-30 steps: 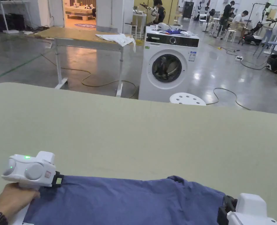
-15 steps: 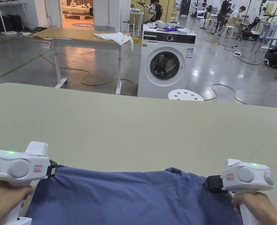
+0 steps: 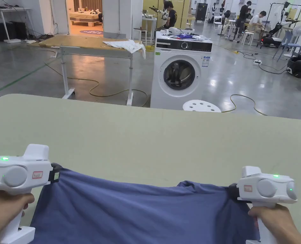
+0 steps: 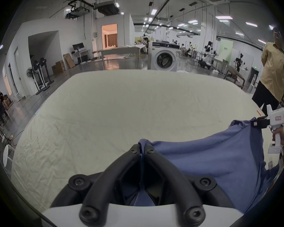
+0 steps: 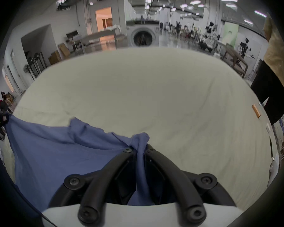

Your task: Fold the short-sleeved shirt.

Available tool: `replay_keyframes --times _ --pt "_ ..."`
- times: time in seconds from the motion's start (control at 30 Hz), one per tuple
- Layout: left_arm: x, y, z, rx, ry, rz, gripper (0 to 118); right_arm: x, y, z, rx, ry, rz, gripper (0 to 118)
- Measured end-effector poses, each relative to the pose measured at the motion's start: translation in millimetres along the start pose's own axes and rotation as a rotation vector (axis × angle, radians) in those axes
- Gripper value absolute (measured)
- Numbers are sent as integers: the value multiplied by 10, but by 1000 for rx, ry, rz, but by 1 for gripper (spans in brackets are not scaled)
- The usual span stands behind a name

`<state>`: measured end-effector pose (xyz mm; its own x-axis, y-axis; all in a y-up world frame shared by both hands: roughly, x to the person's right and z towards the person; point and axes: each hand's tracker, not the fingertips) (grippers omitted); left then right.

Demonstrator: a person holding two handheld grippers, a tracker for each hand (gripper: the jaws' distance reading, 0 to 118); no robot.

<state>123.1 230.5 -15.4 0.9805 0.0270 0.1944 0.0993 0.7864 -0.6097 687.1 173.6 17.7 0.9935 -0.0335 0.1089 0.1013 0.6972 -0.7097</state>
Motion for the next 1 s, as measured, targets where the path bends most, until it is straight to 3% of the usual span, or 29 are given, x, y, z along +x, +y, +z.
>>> replay_keyframes --times 0.5,1.0 --pt "-164 924 1433 301 11 23 0 -286 760 2390 457 -14 69 5" --pt "-77 2187 1956 446 72 -36 0 -540 2014 3119 642 -152 122 5"
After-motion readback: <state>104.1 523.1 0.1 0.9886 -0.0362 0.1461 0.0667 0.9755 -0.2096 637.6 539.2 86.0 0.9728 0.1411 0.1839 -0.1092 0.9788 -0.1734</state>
